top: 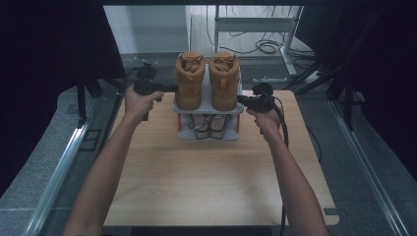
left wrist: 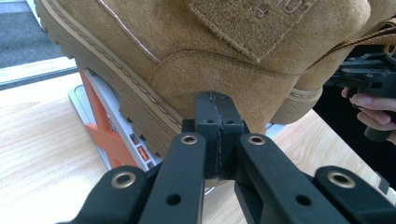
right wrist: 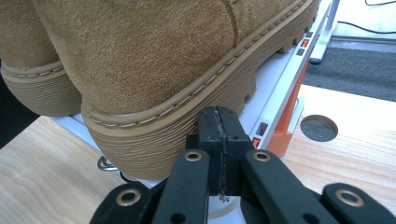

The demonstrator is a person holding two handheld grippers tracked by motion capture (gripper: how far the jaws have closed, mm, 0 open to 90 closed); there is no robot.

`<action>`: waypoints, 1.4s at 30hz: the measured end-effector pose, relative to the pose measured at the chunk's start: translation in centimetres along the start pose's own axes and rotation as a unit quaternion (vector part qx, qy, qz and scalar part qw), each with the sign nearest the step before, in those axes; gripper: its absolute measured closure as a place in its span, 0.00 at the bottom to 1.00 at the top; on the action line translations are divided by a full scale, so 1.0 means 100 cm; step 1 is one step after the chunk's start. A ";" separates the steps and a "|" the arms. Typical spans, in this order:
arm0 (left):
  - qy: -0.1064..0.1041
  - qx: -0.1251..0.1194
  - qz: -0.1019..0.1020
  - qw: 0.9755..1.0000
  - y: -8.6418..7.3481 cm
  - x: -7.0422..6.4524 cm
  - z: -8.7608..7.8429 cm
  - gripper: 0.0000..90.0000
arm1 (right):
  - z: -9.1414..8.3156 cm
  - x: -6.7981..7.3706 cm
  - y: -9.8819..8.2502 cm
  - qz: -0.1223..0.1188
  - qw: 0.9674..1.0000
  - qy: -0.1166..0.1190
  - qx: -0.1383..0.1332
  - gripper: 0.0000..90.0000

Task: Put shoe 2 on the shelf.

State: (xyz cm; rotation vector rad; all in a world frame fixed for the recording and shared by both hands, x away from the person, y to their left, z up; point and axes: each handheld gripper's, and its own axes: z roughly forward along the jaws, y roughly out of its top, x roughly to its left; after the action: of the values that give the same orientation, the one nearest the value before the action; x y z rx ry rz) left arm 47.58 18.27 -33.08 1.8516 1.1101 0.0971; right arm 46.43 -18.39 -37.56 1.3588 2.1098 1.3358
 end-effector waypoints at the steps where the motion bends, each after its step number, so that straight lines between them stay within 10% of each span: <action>1: 0.000 -0.001 0.000 1.000 0.000 0.000 0.000 1.00 | 0.000 0.001 0.000 -0.001 1.000 -0.002 0.001 1.00; 18: -0.019 -0.016 -0.019 0.999 -0.005 0.000 0.005 1.00 | 0.009 0.012 0.002 -0.015 1.000 0.001 0.003 0.99; 42: 0.022 -0.036 0.025 0.999 -0.037 0.008 -0.026 0.94 | -0.019 0.000 -0.010 -0.015 0.999 0.023 -0.031 0.84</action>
State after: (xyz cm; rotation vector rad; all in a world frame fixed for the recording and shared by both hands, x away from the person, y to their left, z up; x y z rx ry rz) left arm 44.38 21.17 -34.68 1.8217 1.0760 0.2048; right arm 44.60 -19.51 -37.38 1.2785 2.0906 1.4212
